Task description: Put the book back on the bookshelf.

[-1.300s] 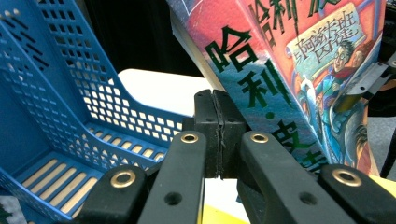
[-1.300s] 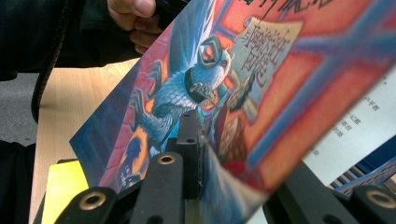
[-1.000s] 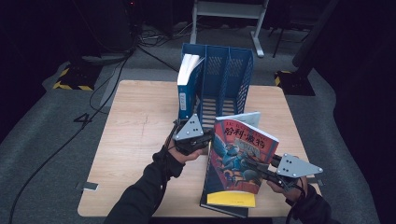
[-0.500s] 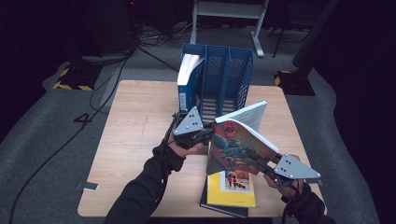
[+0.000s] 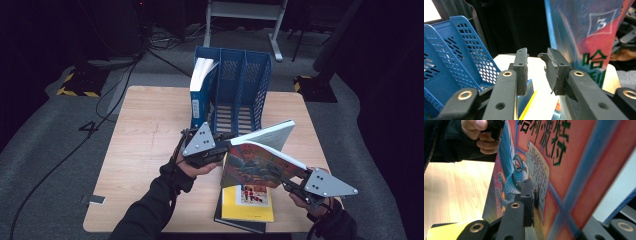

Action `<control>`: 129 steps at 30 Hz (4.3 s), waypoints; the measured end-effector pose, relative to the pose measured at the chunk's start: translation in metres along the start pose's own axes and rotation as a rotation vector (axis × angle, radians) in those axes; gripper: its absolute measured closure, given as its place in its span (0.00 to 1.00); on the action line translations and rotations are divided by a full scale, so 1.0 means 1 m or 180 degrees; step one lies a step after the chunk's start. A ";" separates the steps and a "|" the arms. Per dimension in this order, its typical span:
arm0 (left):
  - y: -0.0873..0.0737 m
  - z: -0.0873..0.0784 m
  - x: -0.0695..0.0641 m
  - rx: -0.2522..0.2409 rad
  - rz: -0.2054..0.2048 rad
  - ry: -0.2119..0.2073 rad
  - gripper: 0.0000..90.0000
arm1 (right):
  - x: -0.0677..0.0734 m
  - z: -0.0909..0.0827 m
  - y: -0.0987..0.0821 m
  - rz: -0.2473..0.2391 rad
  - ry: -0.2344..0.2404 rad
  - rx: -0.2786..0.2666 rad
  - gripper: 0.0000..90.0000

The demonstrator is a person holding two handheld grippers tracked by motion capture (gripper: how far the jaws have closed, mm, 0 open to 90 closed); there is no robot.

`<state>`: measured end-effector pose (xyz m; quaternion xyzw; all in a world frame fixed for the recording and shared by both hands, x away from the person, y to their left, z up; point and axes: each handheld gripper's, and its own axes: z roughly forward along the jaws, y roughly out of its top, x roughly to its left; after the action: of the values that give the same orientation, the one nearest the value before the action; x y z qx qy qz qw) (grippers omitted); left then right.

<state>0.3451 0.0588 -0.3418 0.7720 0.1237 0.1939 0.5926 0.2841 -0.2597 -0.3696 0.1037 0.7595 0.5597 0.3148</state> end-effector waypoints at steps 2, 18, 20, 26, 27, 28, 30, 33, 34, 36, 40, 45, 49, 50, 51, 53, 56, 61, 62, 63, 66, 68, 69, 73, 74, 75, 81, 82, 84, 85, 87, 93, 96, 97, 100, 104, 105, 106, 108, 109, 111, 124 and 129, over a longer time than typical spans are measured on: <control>-0.004 -0.002 -0.003 0.0059 -0.0022 0.0015 0.75 | 0.001 -0.001 0.000 0.0003 0.0028 0.0007 0.89; -0.044 -0.028 -0.011 0.0398 -0.0201 -0.0012 0.63 | 0.005 -0.005 0.001 -0.0005 0.0070 0.0002 0.91; -0.048 -0.030 -0.014 0.0448 -0.0216 -0.0036 0.63 | 0.006 -0.005 0.001 -0.0002 0.0074 0.0004 0.91; -0.060 -0.028 -0.022 0.0470 -0.0234 -0.0240 0.64 | 0.006 -0.006 0.001 0.0019 0.0105 -0.0015 0.91; -0.061 -0.026 -0.024 0.0466 -0.0244 -0.0284 0.66 | 0.006 -0.006 0.001 0.0015 0.0097 -0.0009 0.91; -0.062 -0.024 -0.026 0.0484 -0.0227 -0.0297 0.69 | 0.006 -0.007 0.001 0.0007 0.0097 -0.0008 0.91; -0.062 -0.018 -0.030 0.0520 -0.0185 -0.0297 0.69 | 0.007 -0.008 0.000 0.0010 0.0059 -0.0020 0.89; -0.062 -0.010 -0.033 0.0534 -0.0173 -0.0371 0.70 | 0.006 -0.010 0.000 0.0031 0.0024 -0.0053 0.86; -0.061 -0.006 -0.035 0.0555 -0.0159 -0.0397 0.71 | 0.006 -0.011 0.000 0.0024 0.0016 -0.0055 0.86; -0.059 -0.002 -0.035 0.0543 -0.0140 -0.0384 0.71 | 0.004 -0.014 0.000 0.0038 0.0006 -0.0062 0.85; -0.055 0.008 -0.030 0.0396 -0.0296 -0.0471 0.74 | 0.005 -0.018 -0.001 0.0051 -0.0009 -0.0069 0.84; -0.047 0.018 -0.031 0.0358 -0.0218 -0.0485 0.74 | 0.003 -0.023 -0.003 0.0059 -0.0054 -0.0071 0.82; -0.040 0.022 -0.030 0.0395 -0.0219 -0.0480 0.73 | 0.001 -0.027 -0.006 0.0104 -0.0081 -0.0066 0.82; -0.039 0.023 -0.030 0.0388 -0.0227 -0.0491 0.72 | 0.001 -0.027 -0.006 0.0115 -0.0083 -0.0059 0.82; -0.038 0.023 -0.030 0.0397 -0.0219 -0.0495 0.72 | 0.002 -0.027 -0.006 0.0115 -0.0073 -0.0058 0.83; -0.036 0.025 -0.030 0.0385 -0.0212 -0.0510 0.72 | 0.002 -0.027 -0.006 0.0110 -0.0071 -0.0047 0.83; -0.032 0.026 -0.028 0.0324 -0.0215 -0.0583 0.72 | 0.002 -0.027 -0.006 0.0113 -0.0065 -0.0041 0.83; -0.024 0.029 -0.030 0.0251 -0.0173 -0.0607 0.71 | 0.001 -0.028 -0.006 0.0099 -0.0103 -0.0029 0.80; -0.022 0.030 -0.030 0.0236 -0.0163 -0.0607 0.71 | 0.000 -0.028 -0.006 0.0101 -0.0115 -0.0026 0.79; -0.021 0.031 -0.031 0.0223 -0.0160 -0.0607 0.71 | 0.000 -0.029 -0.007 0.0123 -0.0139 -0.0016 0.78; -0.017 0.032 -0.031 0.0160 -0.0159 -0.0607 0.71 | 0.000 -0.030 -0.008 0.0119 -0.0202 0.0009 0.75; -0.014 0.031 -0.031 0.0113 -0.0147 -0.0598 0.72 | -0.001 -0.031 -0.010 0.0138 -0.0253 0.0027 0.74; -0.013 0.031 -0.031 0.0101 -0.0148 -0.0604 0.72 | -0.002 -0.033 -0.011 0.0153 -0.0281 0.0031 0.73; -0.010 0.031 -0.032 0.0055 -0.0151 -0.0621 0.74 | -0.008 -0.036 -0.018 0.0266 -0.0286 0.0097 0.65; -0.010 0.031 -0.032 0.0057 -0.0143 -0.0628 0.75 | -0.008 -0.036 -0.019 0.0270 -0.0298 0.0126 0.64; -0.010 0.031 -0.032 0.0053 -0.0139 -0.0645 0.76 | -0.009 -0.036 -0.020 0.0273 -0.0307 0.0146 0.62; -0.009 0.032 -0.035 0.0070 -0.0095 -0.0610 0.82 | -0.014 -0.027 -0.030 0.0426 -0.0310 0.0251 0.50; -0.009 0.032 -0.035 0.0071 -0.0096 -0.0615 0.82 | -0.015 -0.025 -0.032 0.0453 -0.0307 0.0259 0.48; -0.009 0.032 -0.034 0.0068 -0.0089 -0.0649 0.82 | -0.016 -0.022 -0.036 0.0523 -0.0289 0.0307 0.44; -0.009 0.031 -0.035 0.0062 -0.0070 -0.0665 0.82 | -0.018 -0.019 -0.037 0.0566 -0.0279 0.0360 0.43; -0.008 0.031 -0.036 0.0071 -0.0046 -0.0664 0.82 | -0.019 -0.016 -0.042 0.0638 -0.0274 0.0391 0.41; -0.008 0.032 -0.037 0.0057 -0.0054 -0.0652 0.81 | -0.017 -0.004 -0.044 0.0672 -0.0191 0.0498 0.42; -0.009 0.033 -0.036 0.0029 -0.0113 -0.0637 0.80 | -0.016 -0.003 -0.044 0.0693 -0.0200 0.0492 0.44; -0.008 0.033 -0.036 0.0027 -0.0113 -0.0633 0.79 | -0.016 -0.002 -0.044 0.0706 -0.0190 0.0485 0.44; -0.006 0.035 -0.037 0.0011 -0.0114 -0.0617 0.79 | -0.014 -0.001 -0.044 0.0682 -0.0216 0.0502 0.44; -0.001 0.036 -0.038 -0.0002 -0.0095 -0.0625 0.79 | -0.013 -0.001 -0.043 0.0668 -0.0224 0.0508 0.44; -0.001 0.037 -0.039 -0.0010 -0.0100 -0.0624 0.79 | -0.013 -0.001 -0.043 0.0668 -0.0219 0.0506 0.44; -0.001 0.037 -0.039 -0.0016 -0.0106 -0.0631 0.79 | -0.013 -0.002 -0.043 0.0667 -0.0214 0.0501 0.44; 0.000 0.037 -0.039 -0.0008 -0.0100 -0.0620 0.79 | -0.012 -0.002 -0.043 0.0658 -0.0221 0.0509 0.44; 0.000 0.037 -0.039 -0.0005 -0.0095 -0.0613 0.80 | -0.012 -0.002 -0.043 0.0653 -0.0223 0.0513 0.43; 0.000 0.037 -0.039 0.0002 -0.0096 -0.0612 0.81 | -0.012 -0.002 -0.043 0.0646 -0.0217 0.0512 0.43; 0.003 0.036 -0.042 0.0048 -0.0050 -0.0548 0.82 | -0.026 -0.022 -0.077 0.0511 -0.0294 0.1076 0.39; 0.002 0.036 -0.042 0.0040 -0.0072 -0.0520 0.82 | -0.038 -0.030 -0.108 0.0691 -0.0419 0.1348 0.39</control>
<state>0.3234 0.0091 -0.3544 0.7875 0.0850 0.1228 0.5980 0.3170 -0.3402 -0.4497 0.2846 0.8221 0.4107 0.2729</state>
